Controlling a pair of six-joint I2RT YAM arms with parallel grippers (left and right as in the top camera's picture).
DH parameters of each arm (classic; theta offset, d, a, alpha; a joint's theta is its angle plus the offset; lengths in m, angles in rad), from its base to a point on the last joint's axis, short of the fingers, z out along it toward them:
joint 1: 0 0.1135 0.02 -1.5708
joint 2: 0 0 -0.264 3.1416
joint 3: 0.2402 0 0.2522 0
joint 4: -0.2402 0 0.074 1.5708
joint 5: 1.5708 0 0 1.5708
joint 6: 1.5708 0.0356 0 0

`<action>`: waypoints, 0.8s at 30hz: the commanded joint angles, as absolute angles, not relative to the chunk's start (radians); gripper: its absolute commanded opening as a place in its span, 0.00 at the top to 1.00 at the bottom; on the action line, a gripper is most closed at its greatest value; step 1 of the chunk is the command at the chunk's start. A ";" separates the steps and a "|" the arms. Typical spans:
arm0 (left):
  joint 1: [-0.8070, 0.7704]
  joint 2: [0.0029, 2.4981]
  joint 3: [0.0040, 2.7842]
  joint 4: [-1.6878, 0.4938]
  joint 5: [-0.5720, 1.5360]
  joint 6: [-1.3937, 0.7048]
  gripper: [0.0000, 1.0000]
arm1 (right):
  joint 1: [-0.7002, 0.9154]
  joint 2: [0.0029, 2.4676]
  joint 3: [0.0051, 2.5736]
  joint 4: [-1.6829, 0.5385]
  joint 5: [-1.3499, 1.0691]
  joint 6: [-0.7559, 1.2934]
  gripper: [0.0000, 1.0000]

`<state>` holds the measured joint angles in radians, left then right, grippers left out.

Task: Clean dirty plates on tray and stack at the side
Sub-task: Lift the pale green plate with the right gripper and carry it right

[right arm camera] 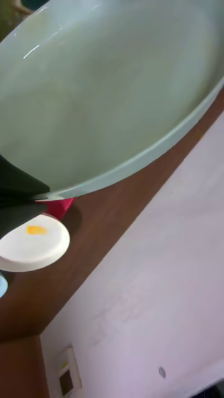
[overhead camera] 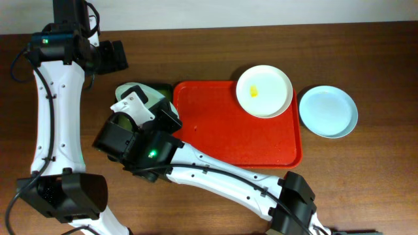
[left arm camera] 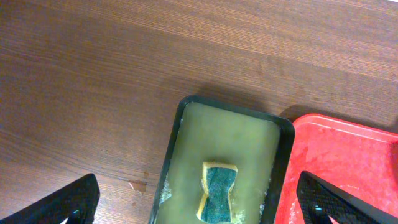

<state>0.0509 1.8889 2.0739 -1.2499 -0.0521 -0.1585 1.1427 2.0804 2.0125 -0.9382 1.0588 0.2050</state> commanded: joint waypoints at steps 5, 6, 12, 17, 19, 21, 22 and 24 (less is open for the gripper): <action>0.051 1.889 2.080 -1.251 -0.048 -0.171 0.01 | 1.145 2.059 2.035 -0.924 1.008 0.218 0.96; 0.051 1.889 2.080 -1.251 -0.048 -0.171 0.00 | 1.143 2.059 2.035 -0.923 0.977 0.226 0.96; 0.051 1.889 2.080 -1.251 -0.048 -0.171 0.01 | 0.949 2.060 2.035 -0.970 0.349 0.335 0.96; 0.051 1.889 2.080 -1.251 -0.048 -0.171 0.01 | 0.710 2.060 2.035 -1.080 -0.027 0.384 0.96; 0.051 1.889 2.080 -1.251 -0.048 -0.171 0.01 | 0.609 2.060 2.035 -1.124 -0.070 0.383 0.96; 0.051 1.889 2.080 -1.251 -0.048 -0.171 0.00 | 0.479 2.060 2.035 -1.142 -0.171 0.384 0.96; 0.051 1.889 2.080 -1.251 -0.048 -0.171 0.01 | 0.381 2.060 2.035 -1.165 -0.237 0.384 0.96; 0.051 1.889 2.080 -1.251 -0.048 -0.171 0.01 | 0.193 2.060 2.035 -1.215 -0.243 0.382 0.96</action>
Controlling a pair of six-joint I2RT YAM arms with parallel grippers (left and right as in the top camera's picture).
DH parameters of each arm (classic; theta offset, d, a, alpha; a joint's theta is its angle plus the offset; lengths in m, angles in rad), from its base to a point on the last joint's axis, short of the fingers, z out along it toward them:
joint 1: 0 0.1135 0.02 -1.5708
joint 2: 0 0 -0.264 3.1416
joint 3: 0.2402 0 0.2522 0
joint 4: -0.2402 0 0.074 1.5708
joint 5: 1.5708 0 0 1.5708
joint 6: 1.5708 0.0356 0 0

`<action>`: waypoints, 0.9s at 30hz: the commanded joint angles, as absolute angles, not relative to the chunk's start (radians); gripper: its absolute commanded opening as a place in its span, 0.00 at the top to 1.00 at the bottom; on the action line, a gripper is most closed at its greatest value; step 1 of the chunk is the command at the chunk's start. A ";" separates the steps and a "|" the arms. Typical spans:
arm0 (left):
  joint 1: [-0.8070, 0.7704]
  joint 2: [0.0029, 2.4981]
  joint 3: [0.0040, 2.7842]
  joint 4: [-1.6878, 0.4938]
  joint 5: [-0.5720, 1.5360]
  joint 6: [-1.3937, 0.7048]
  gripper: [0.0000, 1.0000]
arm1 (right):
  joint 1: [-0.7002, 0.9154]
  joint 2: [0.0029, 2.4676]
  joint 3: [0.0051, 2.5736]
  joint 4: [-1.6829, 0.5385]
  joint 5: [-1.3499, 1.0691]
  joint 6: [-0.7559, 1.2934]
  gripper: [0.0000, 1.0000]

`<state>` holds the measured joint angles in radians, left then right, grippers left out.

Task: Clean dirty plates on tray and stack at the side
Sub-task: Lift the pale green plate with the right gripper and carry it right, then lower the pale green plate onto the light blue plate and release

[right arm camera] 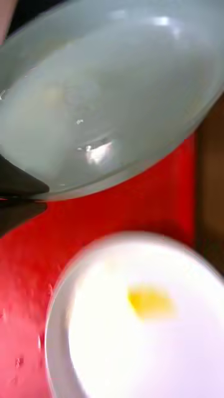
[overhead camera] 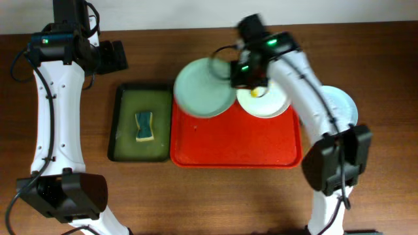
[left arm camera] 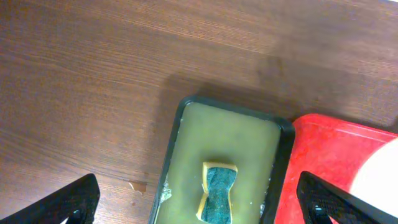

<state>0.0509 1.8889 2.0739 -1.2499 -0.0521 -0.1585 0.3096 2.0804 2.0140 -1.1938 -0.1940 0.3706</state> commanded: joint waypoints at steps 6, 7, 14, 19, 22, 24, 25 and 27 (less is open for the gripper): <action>0.051 1.889 2.080 -1.251 -0.048 -0.171 0.01 | -0.303 2.062 2.029 -1.337 -0.221 0.366 0.96; 0.051 1.889 2.080 -1.251 -0.048 -0.171 0.01 | -0.348 2.062 2.029 -1.359 -0.214 0.343 0.96; 0.051 1.889 2.080 -1.251 -0.048 -0.171 0.01 | -0.522 2.064 1.799 -1.383 -0.059 0.338 0.96; 0.051 1.889 2.080 -1.251 -0.048 -0.171 0.01 | -0.522 2.065 1.693 -1.301 -0.059 0.338 0.60; 0.051 1.889 2.080 -1.251 -0.048 -0.171 0.01 | -0.516 2.065 1.693 -1.301 -0.059 0.337 0.14; 0.051 1.889 2.080 -1.251 -0.048 -0.171 0.01 | -0.470 2.065 1.693 -1.284 -0.059 0.322 0.05; 0.051 1.889 2.080 -1.251 -0.048 -0.171 0.01 | -0.416 2.065 1.693 -1.250 -0.058 0.258 0.05; 0.051 1.889 2.080 -1.251 -0.048 -0.171 0.01 | -0.314 2.065 1.693 -1.184 -0.051 0.238 0.18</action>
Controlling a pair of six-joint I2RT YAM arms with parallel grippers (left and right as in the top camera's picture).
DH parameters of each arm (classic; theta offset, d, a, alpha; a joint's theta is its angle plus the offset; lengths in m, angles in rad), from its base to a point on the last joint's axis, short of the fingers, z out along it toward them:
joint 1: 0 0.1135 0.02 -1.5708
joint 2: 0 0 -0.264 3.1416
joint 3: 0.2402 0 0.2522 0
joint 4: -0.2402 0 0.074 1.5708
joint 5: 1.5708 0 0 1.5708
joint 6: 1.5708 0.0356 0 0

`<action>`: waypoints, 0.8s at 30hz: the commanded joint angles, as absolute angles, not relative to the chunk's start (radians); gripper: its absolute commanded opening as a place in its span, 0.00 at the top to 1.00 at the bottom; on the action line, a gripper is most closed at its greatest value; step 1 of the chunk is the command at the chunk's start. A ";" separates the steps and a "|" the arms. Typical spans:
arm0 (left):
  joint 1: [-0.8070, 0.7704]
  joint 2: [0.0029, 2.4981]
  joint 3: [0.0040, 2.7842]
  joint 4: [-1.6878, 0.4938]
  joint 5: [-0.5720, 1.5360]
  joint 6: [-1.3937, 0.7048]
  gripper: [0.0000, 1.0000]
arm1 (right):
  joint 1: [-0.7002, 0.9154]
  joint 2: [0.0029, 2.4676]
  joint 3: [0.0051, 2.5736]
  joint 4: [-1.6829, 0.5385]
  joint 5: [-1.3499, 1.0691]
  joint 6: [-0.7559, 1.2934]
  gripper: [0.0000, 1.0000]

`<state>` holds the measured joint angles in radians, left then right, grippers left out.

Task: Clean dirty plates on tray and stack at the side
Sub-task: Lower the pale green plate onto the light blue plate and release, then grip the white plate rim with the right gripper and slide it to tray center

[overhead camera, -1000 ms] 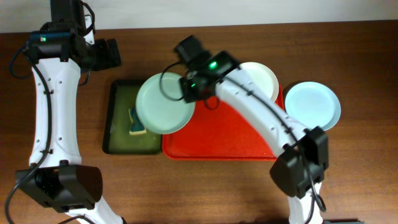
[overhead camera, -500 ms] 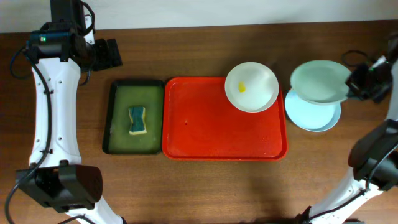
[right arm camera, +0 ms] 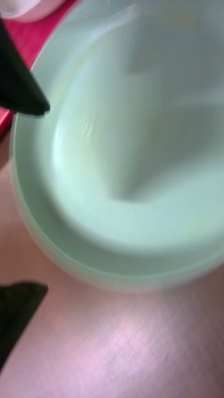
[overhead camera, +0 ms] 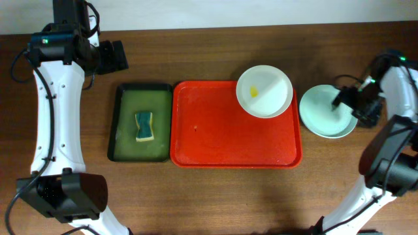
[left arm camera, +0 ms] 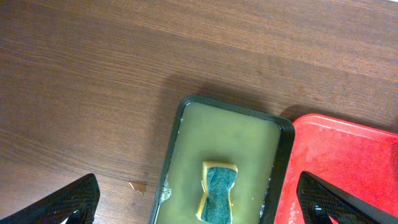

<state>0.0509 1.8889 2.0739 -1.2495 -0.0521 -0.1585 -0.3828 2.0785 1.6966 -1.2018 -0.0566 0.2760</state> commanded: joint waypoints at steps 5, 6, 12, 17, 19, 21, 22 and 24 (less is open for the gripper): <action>0.051 1.889 2.080 -1.251 -0.048 -0.171 0.01 | -0.011 2.067 1.693 -0.963 -0.039 -0.126 0.66; 0.051 1.889 2.080 -1.251 -0.048 -0.171 0.01 | 0.021 2.067 1.692 -0.928 -0.039 -0.162 0.66; 0.051 1.889 2.080 -1.251 -0.048 -0.171 0.01 | 0.037 2.107 1.692 -0.798 0.014 -0.162 0.57; 0.051 1.889 2.080 -1.251 -0.048 -0.171 0.01 | 0.037 2.150 1.692 -0.758 0.110 -0.161 0.56; 0.051 1.889 2.080 -1.251 -0.048 -0.171 0.01 | 0.037 2.150 1.692 -0.762 0.110 -0.161 0.61; 0.051 1.889 2.080 -1.251 -0.048 -0.171 0.01 | 0.037 2.151 1.692 -0.762 0.110 -0.161 0.64; 0.051 1.889 2.080 -1.251 -0.048 -0.171 0.01 | 0.037 2.151 1.692 -0.762 0.110 -0.161 0.64; 0.051 1.889 2.080 -1.251 -0.048 -0.171 0.00 | 0.037 2.151 1.692 -0.764 0.110 -0.161 0.64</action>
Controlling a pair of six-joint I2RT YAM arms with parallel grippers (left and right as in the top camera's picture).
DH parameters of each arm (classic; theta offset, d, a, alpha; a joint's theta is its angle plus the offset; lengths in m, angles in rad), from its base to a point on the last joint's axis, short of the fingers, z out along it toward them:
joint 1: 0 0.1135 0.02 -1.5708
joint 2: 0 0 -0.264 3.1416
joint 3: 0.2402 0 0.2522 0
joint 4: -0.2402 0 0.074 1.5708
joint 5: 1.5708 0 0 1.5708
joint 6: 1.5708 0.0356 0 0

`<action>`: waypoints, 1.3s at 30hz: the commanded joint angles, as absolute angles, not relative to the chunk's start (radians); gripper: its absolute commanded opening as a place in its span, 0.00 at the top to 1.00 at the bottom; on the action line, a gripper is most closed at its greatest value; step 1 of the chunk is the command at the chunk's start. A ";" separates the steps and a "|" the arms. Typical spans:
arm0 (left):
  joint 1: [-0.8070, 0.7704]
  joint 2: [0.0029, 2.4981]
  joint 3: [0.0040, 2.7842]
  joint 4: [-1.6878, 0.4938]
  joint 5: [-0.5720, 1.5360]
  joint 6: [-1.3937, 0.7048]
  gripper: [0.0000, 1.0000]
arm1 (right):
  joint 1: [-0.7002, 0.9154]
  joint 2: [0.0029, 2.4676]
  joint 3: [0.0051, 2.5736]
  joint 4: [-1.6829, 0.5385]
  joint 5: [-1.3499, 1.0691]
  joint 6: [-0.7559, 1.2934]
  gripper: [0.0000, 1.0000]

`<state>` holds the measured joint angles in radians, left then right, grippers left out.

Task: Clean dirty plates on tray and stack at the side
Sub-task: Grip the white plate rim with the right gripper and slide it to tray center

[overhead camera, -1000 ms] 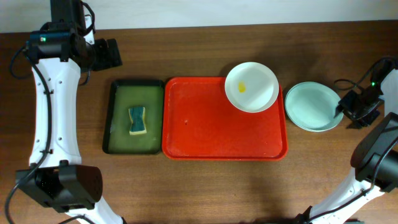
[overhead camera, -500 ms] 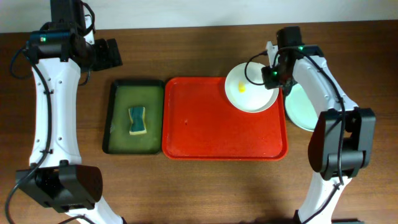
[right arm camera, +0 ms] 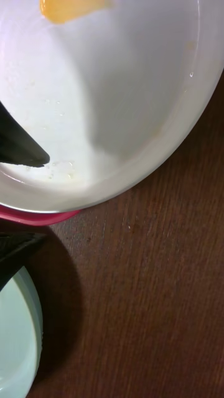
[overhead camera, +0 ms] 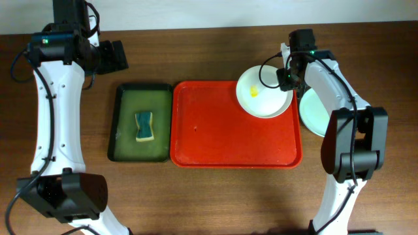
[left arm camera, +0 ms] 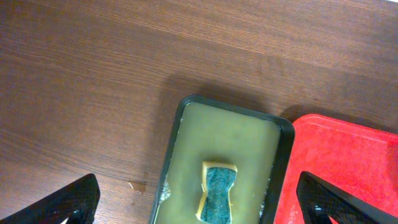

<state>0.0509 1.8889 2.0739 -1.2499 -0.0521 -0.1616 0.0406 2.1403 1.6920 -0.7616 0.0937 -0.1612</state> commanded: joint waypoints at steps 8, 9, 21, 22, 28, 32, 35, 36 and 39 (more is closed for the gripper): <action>0.051 1.889 2.080 -1.251 -0.048 -0.171 0.01 | 0.037 2.152 1.642 -0.718 0.110 -0.161 0.73; 0.051 1.889 2.080 -1.251 -0.048 -0.171 0.01 | 0.037 2.152 1.638 -0.718 0.110 -0.161 0.73; 0.051 1.889 2.080 -1.251 -0.048 -0.171 0.01 | 0.091 2.151 1.574 -0.884 -0.094 -0.005 0.96; 0.051 1.889 2.080 -1.251 -0.048 -0.171 0.01 | 0.107 2.151 1.573 -0.925 -0.170 -0.005 0.96; 0.051 1.889 2.080 -1.251 -0.048 -0.171 0.01 | 0.215 2.151 1.576 -1.103 -0.222 0.013 0.67; 0.051 1.889 2.080 -1.251 -0.048 -0.171 0.00 | 0.118 2.101 1.946 -1.356 -0.348 0.017 0.42; 0.051 1.889 2.080 -1.251 -0.048 -0.171 0.01 | 0.056 2.097 2.042 -1.460 -0.381 0.016 0.01; 0.051 1.889 2.080 -1.251 -0.048 -0.171 0.01 | 0.038 2.099 2.039 -1.480 -0.381 0.016 0.00; 0.051 1.889 2.080 -1.251 -0.048 -0.171 0.01 | 0.038 2.099 1.942 -1.505 -0.382 0.016 0.94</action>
